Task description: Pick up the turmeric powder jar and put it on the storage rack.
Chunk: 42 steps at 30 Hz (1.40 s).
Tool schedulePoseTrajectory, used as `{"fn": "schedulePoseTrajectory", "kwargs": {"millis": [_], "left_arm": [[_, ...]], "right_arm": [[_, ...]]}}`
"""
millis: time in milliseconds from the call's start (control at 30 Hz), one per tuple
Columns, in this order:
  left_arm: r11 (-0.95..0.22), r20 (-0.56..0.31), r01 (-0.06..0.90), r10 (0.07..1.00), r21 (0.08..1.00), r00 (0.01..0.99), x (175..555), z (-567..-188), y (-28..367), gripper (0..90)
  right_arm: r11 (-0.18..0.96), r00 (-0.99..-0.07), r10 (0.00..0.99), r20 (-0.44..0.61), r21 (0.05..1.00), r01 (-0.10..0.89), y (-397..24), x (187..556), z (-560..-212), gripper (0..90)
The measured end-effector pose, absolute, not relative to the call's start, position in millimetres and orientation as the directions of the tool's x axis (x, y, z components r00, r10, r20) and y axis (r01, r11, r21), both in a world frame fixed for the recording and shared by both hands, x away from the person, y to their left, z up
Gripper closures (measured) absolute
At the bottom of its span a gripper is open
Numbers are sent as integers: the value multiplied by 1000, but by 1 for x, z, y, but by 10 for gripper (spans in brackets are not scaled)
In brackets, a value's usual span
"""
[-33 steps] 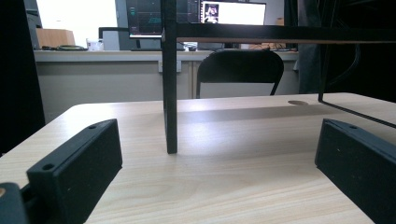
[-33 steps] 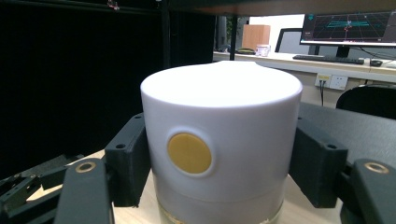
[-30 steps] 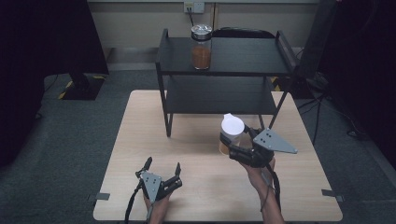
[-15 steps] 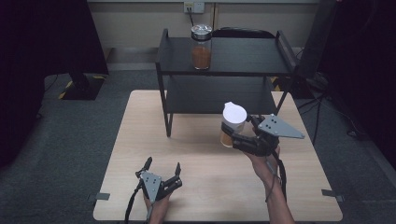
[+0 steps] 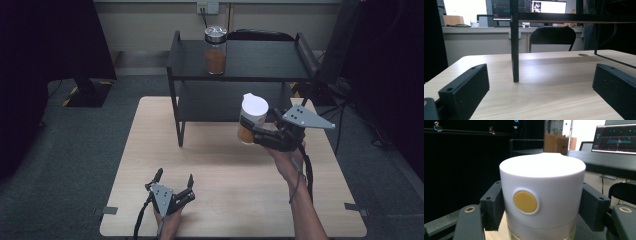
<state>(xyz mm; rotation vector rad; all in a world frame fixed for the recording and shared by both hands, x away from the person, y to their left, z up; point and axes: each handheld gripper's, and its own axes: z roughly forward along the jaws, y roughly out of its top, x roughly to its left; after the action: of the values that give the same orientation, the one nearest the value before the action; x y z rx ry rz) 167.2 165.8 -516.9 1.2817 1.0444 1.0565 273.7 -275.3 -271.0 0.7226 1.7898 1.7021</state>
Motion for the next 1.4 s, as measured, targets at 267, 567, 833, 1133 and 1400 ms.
{"fn": "schedulePoseTrajectory", "kwargs": {"millis": [267,567,833,1133,1400], "left_arm": [[10,-6,-18,978,1000,208,167,-517,166,2],[10,-6,-18,978,1000,208,167,-517,166,1],[10,-7,-17,978,1000,209,167,-517,166,2],[11,-7,-17,976,1000,216,168,-517,167,3],[8,-4,-17,976,1000,217,168,-517,168,3]], "right_arm": [[29,-690,724,-20,1000,1,-279,284,-245,299],[21,-658,753,-13,1000,5,-274,297,-214,299],[21,-600,800,-16,1000,2,-261,305,-189,300],[-20,-501,865,16,1000,-3,-245,319,-174,300],[-16,-409,913,16,1000,3,-223,340,-163,300]]}}
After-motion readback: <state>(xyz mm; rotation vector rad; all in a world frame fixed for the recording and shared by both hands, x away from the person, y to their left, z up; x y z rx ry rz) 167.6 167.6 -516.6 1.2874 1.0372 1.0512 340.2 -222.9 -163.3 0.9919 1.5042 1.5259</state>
